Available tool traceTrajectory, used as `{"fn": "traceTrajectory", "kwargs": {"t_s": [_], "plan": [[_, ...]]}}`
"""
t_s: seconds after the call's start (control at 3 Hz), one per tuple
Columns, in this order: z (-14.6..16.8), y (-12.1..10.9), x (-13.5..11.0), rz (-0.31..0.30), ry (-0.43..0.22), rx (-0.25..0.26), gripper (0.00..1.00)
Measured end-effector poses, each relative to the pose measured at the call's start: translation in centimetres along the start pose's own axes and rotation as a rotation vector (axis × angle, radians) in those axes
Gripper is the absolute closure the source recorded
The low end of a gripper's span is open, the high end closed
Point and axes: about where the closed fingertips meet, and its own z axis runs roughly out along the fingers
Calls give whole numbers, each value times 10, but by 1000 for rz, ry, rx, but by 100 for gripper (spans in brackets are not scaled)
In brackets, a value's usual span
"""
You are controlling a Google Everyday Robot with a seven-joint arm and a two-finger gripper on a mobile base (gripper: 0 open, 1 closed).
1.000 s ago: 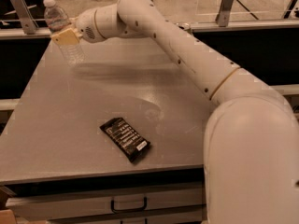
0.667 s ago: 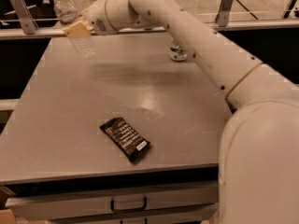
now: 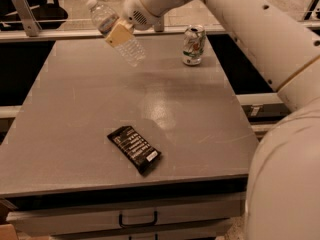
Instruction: Knock water bottle over
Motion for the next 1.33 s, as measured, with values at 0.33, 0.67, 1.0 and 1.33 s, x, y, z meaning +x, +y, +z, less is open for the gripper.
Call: {"fn": "traceTrajectory", "kwargs": {"t_s": [0.33, 0.67, 1.0, 1.33], "plan": [[-25, 4, 46, 25, 188, -19, 100], [-37, 10, 79, 59, 309, -31, 100], [-39, 12, 104, 90, 393, -40, 100], [-32, 15, 125, 122, 453, -57, 82]]}}
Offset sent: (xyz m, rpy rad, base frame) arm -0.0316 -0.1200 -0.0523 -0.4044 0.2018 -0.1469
